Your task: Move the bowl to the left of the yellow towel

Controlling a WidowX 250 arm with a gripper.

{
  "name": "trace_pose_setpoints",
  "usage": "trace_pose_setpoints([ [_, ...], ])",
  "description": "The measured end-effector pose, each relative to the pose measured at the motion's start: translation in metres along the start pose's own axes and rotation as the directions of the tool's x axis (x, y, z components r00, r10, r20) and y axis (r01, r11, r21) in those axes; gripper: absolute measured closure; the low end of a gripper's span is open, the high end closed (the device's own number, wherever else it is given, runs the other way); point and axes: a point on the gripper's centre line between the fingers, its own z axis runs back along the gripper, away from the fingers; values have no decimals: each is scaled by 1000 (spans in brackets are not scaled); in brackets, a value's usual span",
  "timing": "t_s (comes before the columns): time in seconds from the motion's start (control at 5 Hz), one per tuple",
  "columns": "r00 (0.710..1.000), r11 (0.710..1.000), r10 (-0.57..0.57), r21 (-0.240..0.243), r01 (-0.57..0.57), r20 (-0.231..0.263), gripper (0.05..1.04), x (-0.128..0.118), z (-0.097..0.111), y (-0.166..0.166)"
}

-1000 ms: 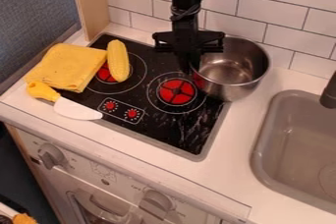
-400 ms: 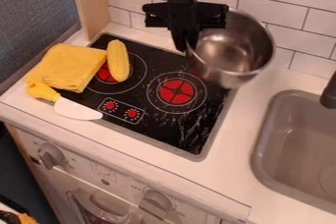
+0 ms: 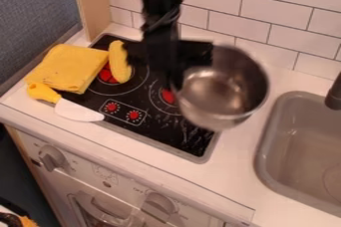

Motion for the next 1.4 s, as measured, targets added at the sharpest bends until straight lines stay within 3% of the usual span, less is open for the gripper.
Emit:
trace_pose_setpoints([
  [0.2,999,999,32,2,-32,41,996,18,-14,-13],
  [0.6,997,998,64,-26,-63,43,996,20,-24,-29],
  [0.8,994,996,90,-16,-89,54,996,22,-31,-32],
  [1.0,995,996,80,-43,-78,62,952,23,-34,-36],
  [1.2,990,993,102,-68,-96,96,768,25,-33,-39],
  [1.4,989,992,112,-72,-105,98,471,24,-32,-39],
])
